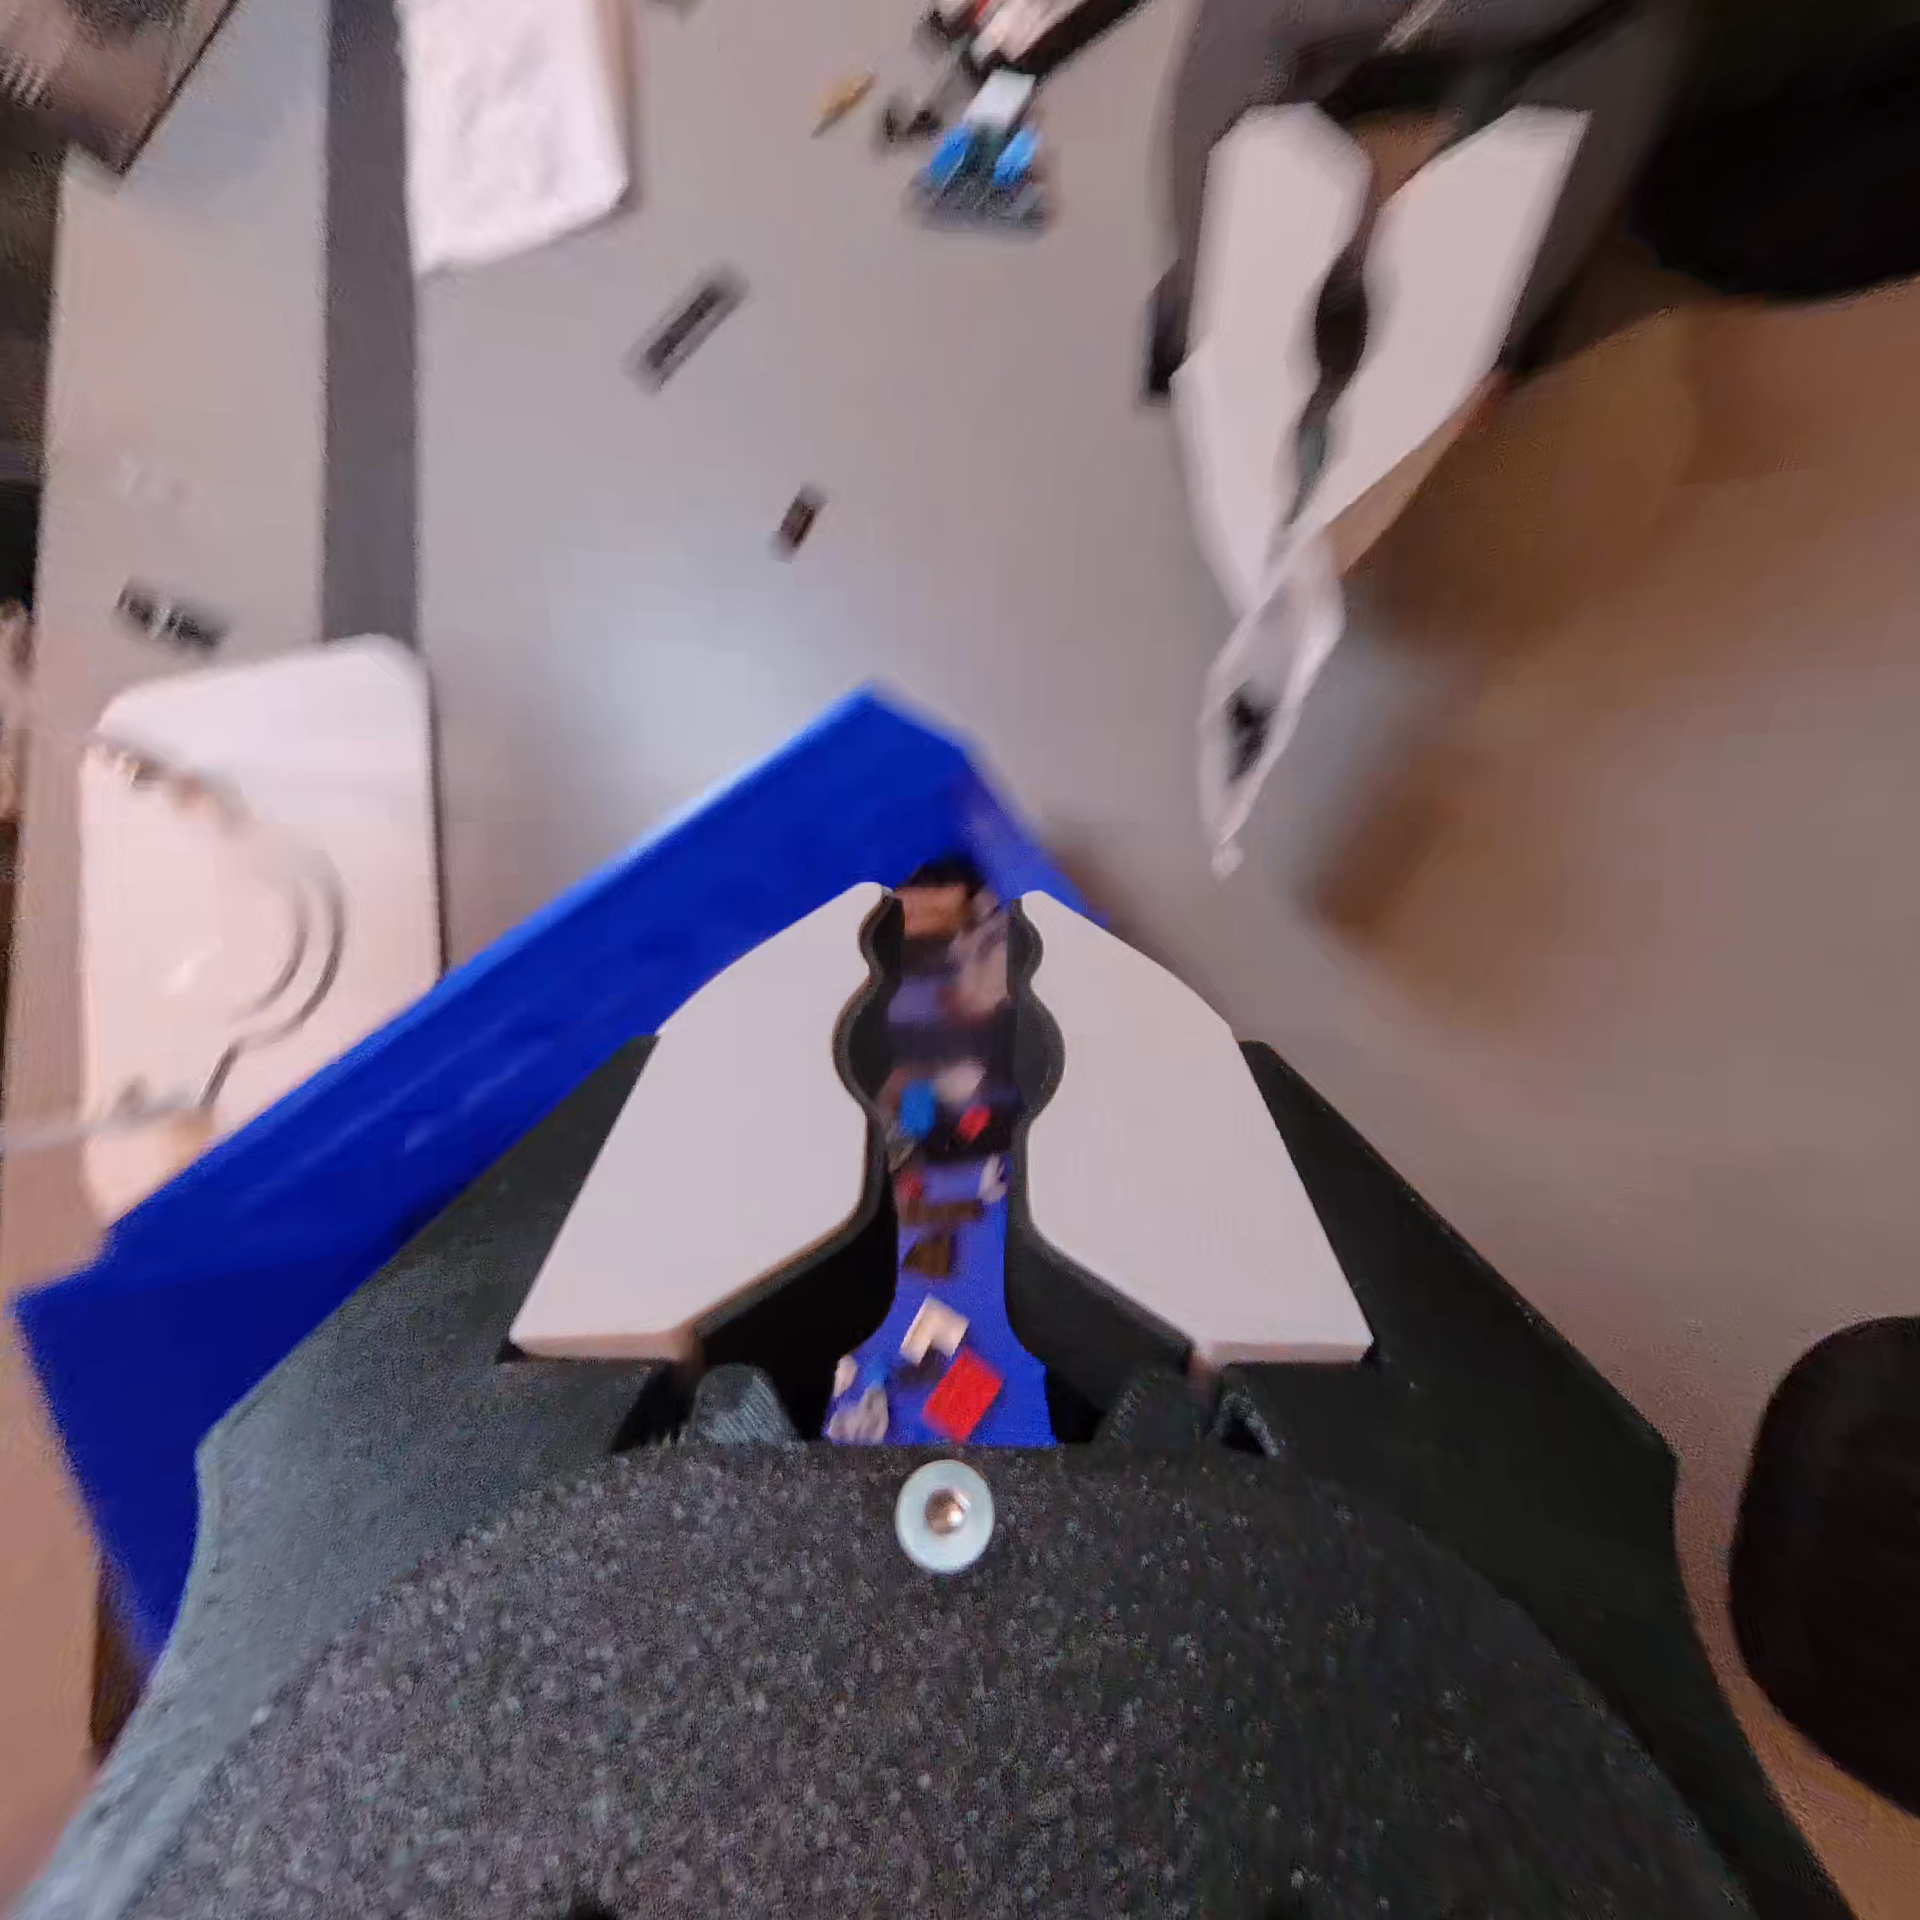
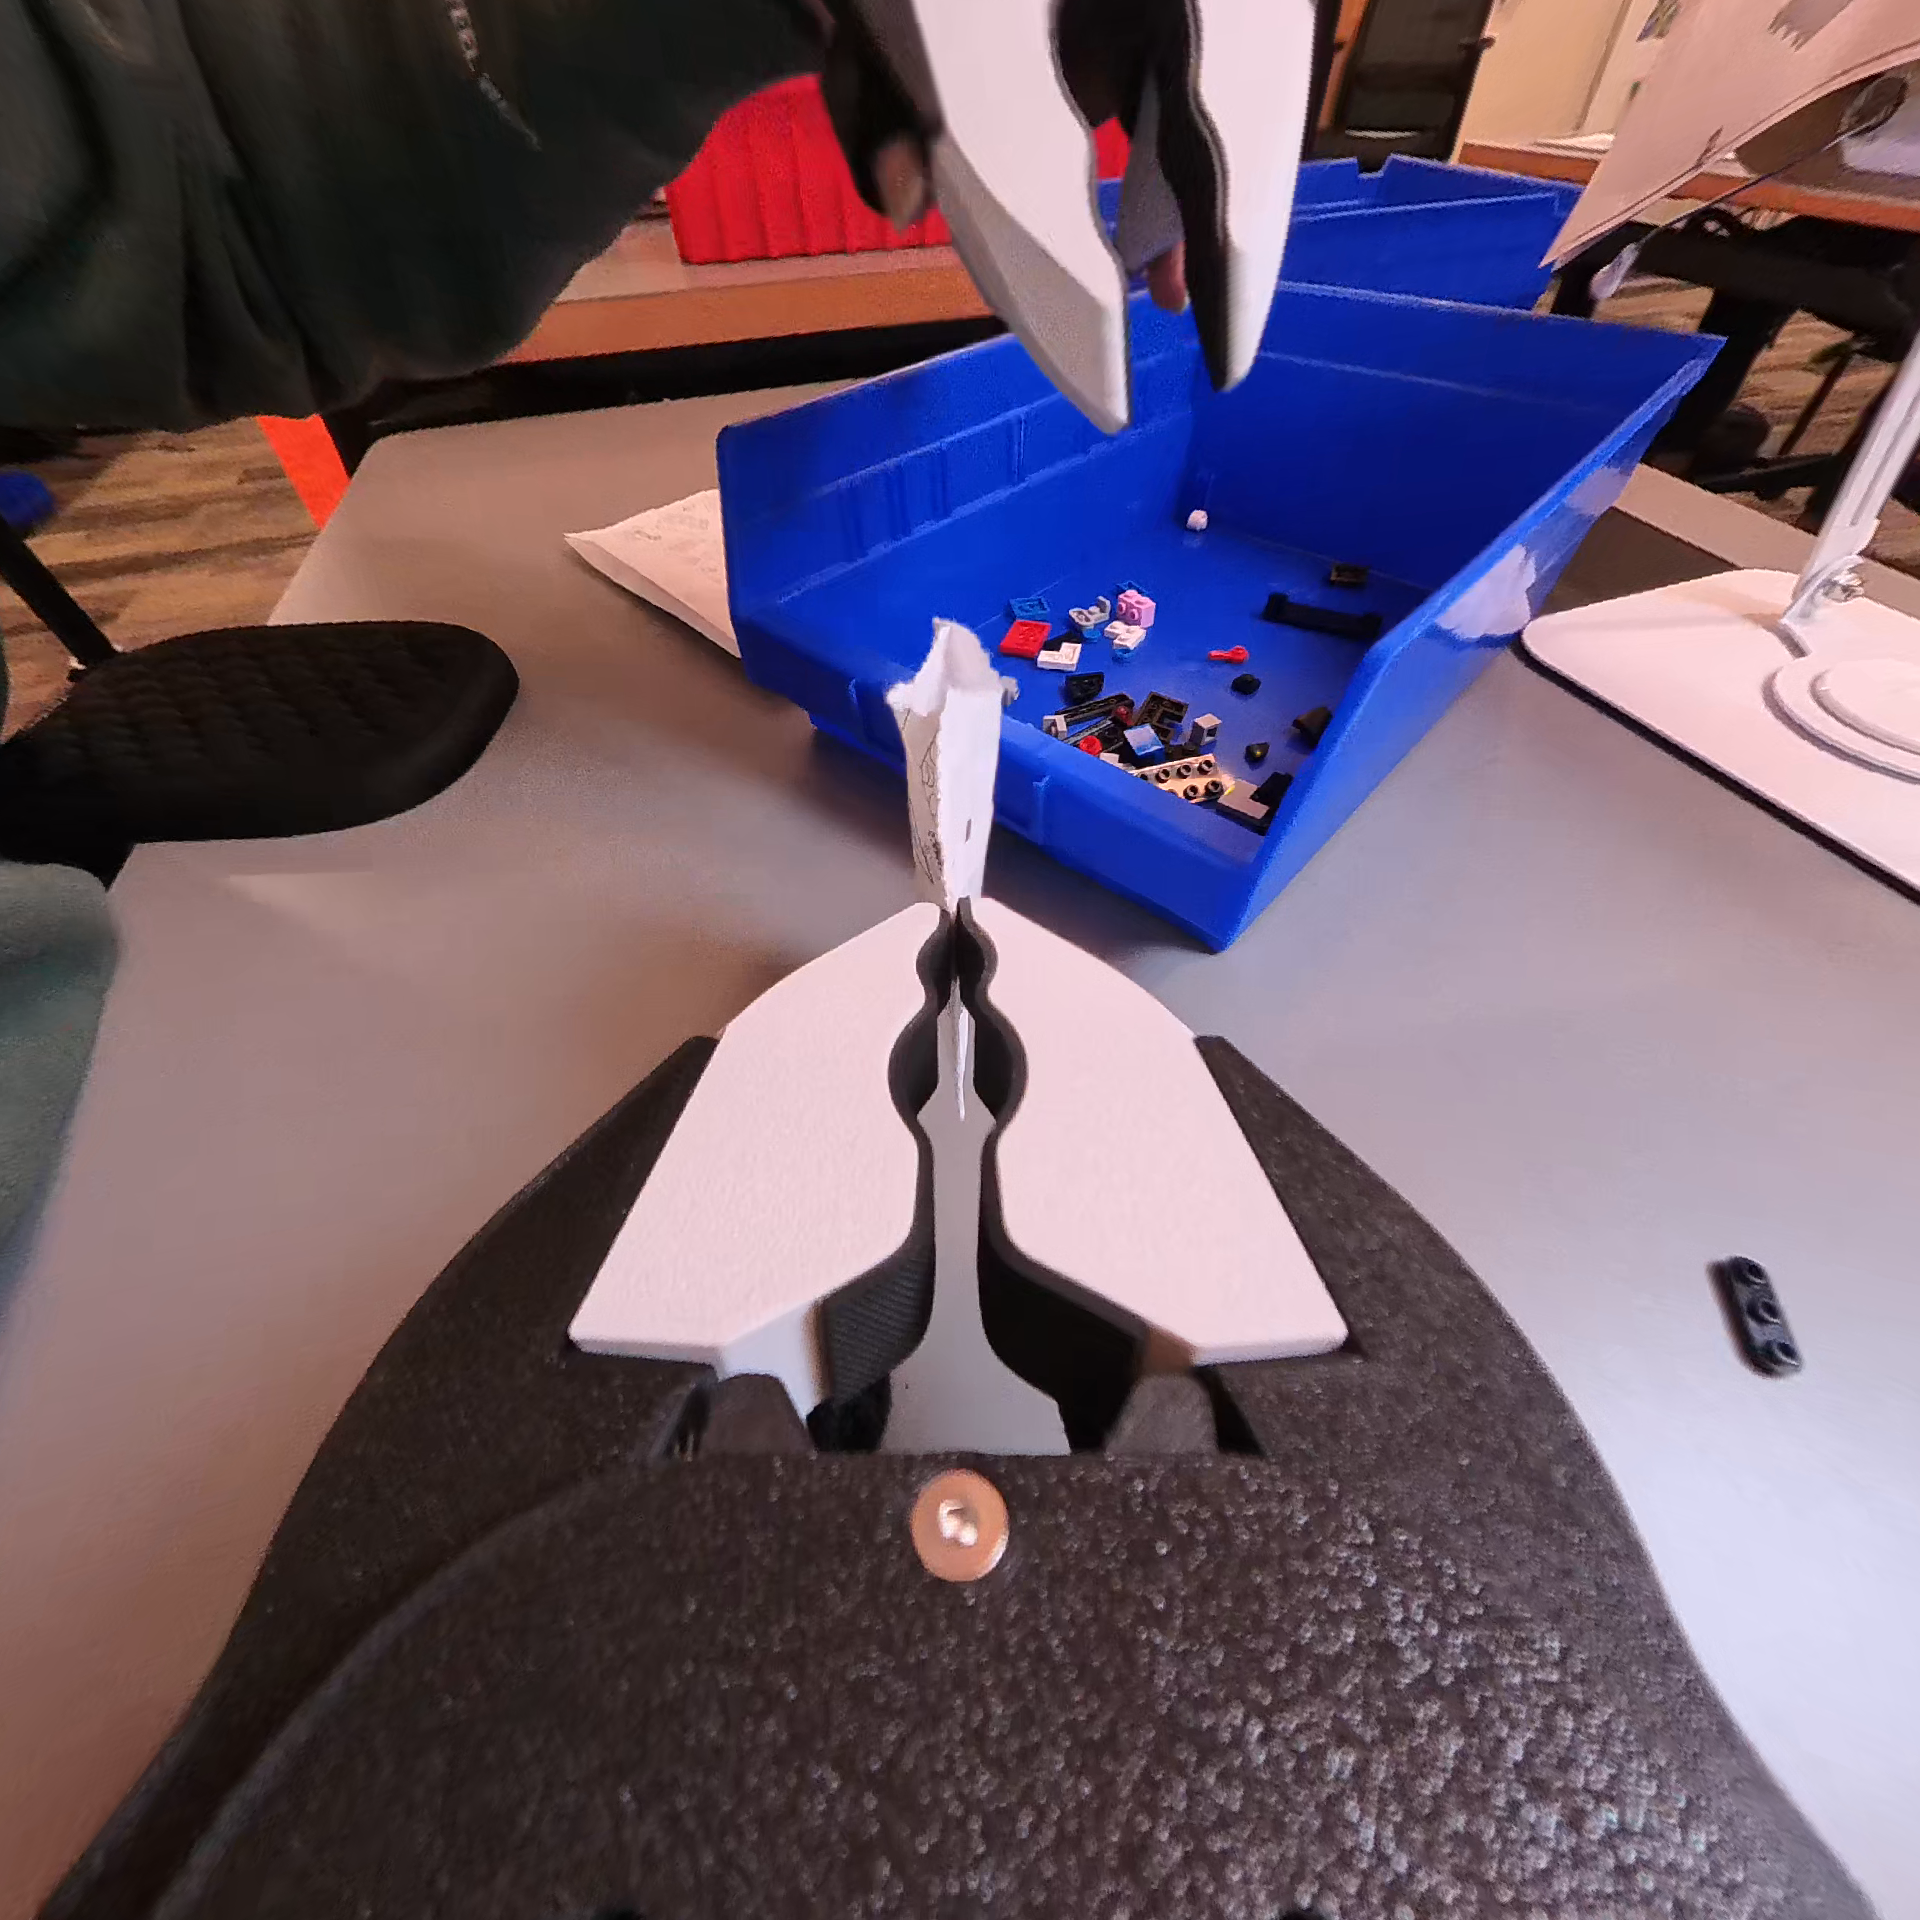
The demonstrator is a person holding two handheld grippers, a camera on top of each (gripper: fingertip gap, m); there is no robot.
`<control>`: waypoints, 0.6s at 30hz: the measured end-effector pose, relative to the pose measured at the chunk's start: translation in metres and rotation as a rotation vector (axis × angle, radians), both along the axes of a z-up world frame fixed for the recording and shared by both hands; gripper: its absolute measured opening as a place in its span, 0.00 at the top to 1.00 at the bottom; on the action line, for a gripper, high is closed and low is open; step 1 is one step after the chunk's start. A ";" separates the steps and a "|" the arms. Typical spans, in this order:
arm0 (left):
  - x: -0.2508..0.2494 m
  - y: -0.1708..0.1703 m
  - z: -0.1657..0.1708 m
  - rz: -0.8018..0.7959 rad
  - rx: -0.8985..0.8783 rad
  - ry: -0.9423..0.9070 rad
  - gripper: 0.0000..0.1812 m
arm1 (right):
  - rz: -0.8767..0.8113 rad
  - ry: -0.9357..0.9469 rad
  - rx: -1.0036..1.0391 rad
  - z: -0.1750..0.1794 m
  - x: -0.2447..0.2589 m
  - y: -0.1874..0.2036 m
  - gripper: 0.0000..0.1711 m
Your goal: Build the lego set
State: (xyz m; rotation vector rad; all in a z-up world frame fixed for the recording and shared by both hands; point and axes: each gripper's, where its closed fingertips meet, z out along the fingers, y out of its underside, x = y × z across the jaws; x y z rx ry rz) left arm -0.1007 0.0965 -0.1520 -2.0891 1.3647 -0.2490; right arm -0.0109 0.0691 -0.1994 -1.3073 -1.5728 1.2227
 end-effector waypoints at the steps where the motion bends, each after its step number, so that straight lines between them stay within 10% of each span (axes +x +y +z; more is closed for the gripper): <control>1: -0.018 0.003 -0.008 0.045 -0.030 0.042 0.90 | -0.001 0.006 -0.007 0.001 0.001 0.001 1.00; 9: -0.052 -0.019 -0.096 0.012 -0.333 0.155 0.88 | -0.010 -0.014 -0.015 -0.005 0.001 0.005 1.00; 18: -0.049 -0.019 -0.114 -0.068 -0.403 0.249 0.87 | -0.014 -0.021 -0.031 -0.008 0.002 0.008 1.00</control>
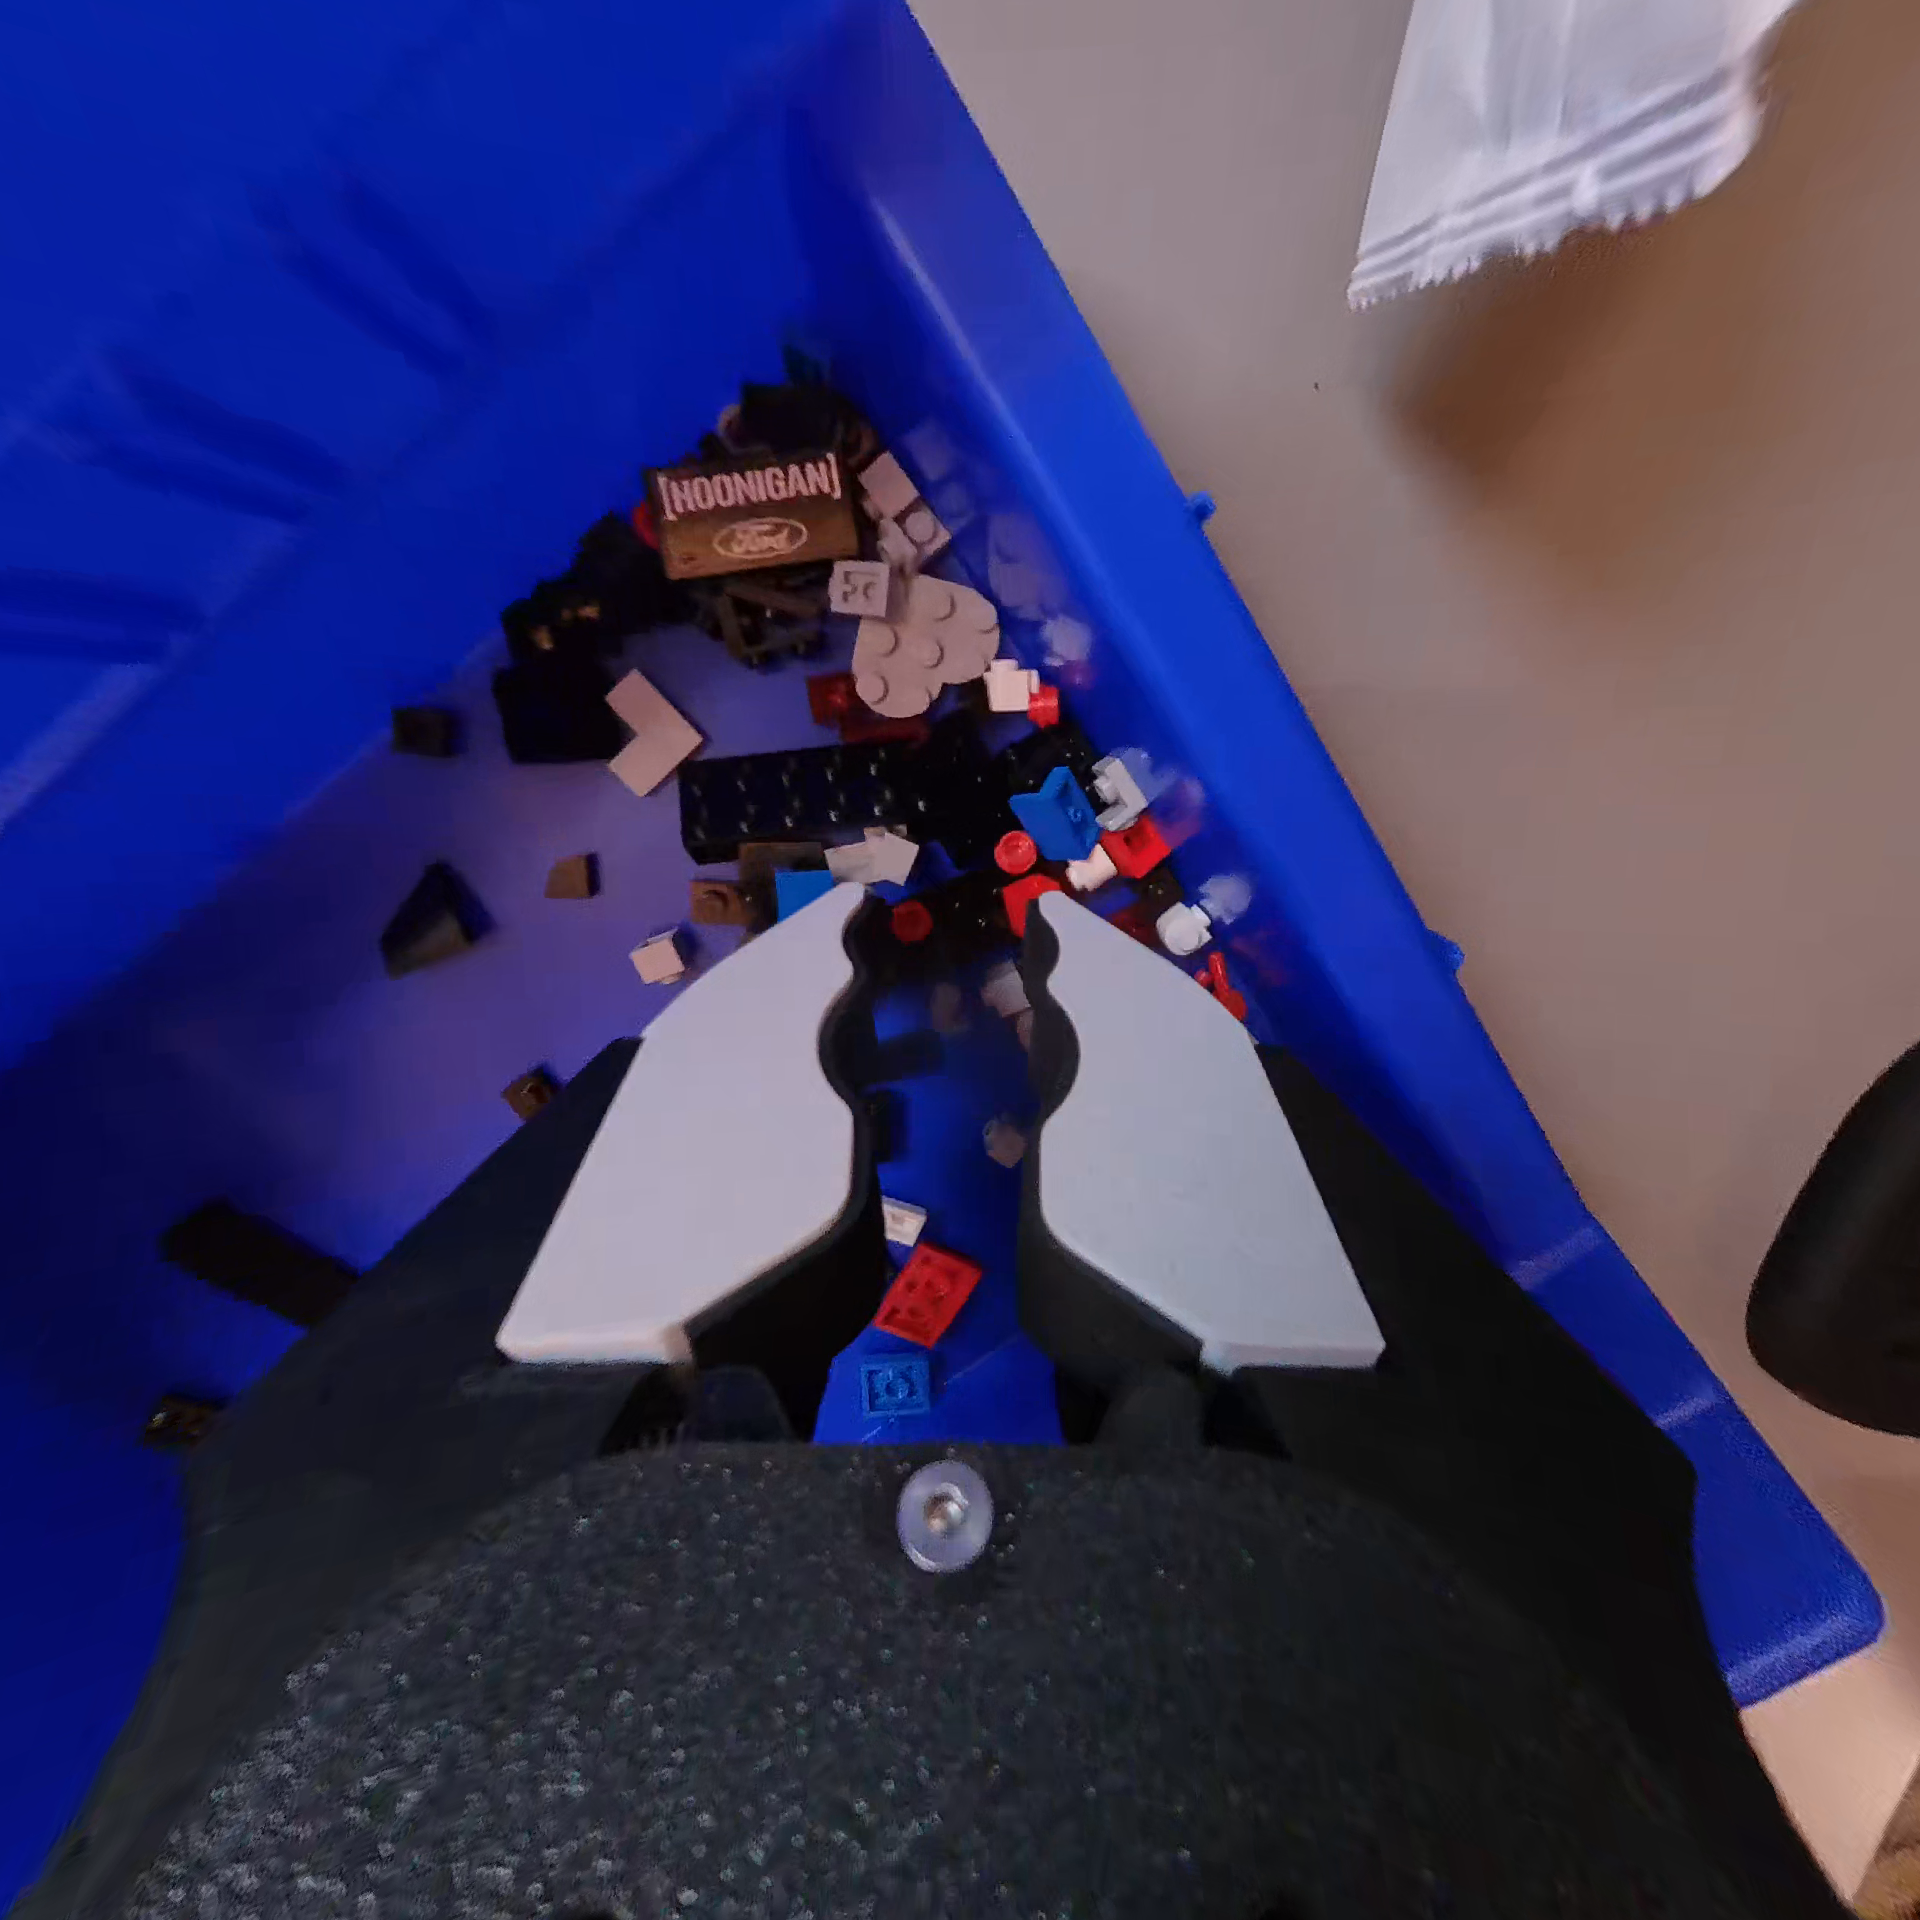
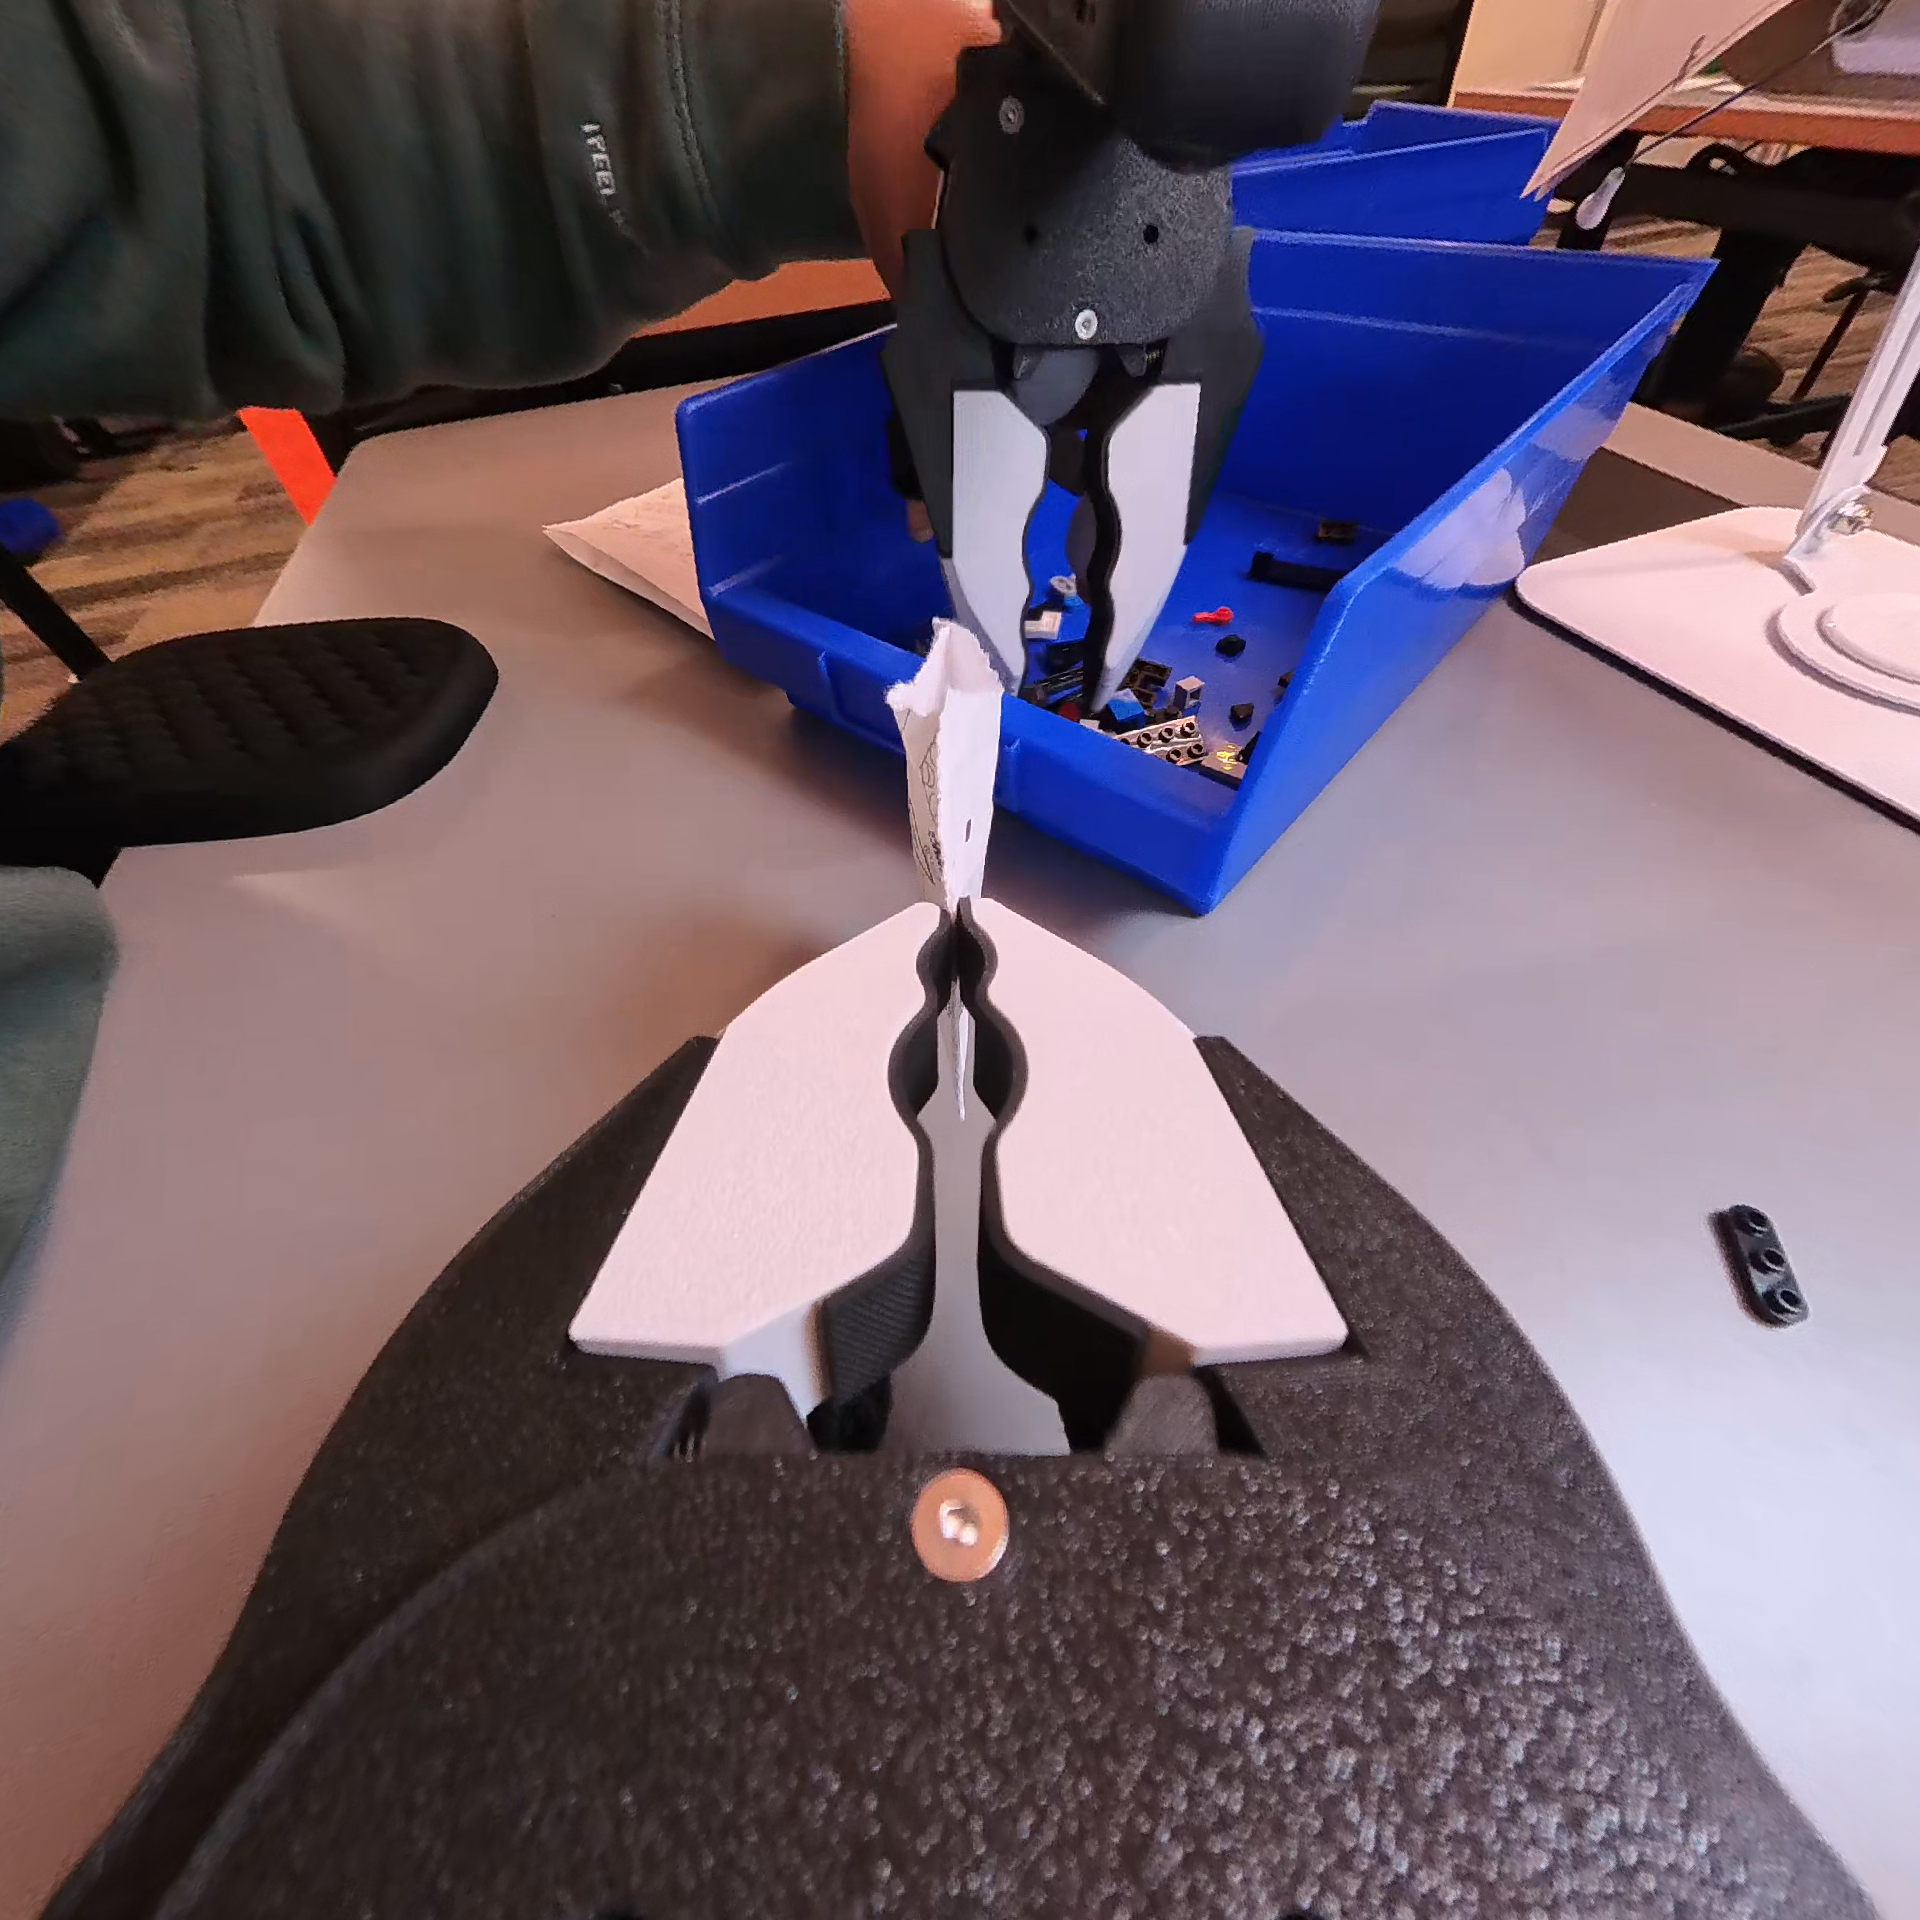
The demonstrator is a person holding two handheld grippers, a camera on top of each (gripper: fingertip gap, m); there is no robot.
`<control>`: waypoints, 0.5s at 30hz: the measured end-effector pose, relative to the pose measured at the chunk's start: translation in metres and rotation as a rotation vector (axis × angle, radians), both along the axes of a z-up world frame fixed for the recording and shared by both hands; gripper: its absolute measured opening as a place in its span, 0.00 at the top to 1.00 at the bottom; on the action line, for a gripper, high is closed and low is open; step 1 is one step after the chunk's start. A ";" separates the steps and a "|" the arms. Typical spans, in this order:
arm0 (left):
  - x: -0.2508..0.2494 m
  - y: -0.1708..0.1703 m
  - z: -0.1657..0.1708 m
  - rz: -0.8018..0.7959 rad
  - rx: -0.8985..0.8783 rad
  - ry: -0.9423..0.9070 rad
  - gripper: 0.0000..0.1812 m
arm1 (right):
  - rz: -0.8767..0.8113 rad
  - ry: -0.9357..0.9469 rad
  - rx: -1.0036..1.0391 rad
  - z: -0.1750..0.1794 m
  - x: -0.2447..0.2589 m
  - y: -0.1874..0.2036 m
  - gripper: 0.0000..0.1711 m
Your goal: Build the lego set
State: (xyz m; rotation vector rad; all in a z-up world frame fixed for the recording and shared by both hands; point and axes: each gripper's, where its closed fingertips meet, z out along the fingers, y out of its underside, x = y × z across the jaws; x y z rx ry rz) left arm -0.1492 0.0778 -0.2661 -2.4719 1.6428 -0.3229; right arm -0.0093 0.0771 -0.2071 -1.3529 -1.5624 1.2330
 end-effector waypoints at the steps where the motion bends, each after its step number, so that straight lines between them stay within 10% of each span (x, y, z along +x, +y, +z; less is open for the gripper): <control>1: -0.001 -0.001 -0.001 -0.006 -0.009 0.005 0.88 | 0.000 0.000 0.000 0.000 0.000 0.000 1.00; 15: 0.000 0.014 0.016 -0.010 0.119 -0.054 0.96 | 0.000 -0.003 -0.006 -0.001 0.000 0.001 1.00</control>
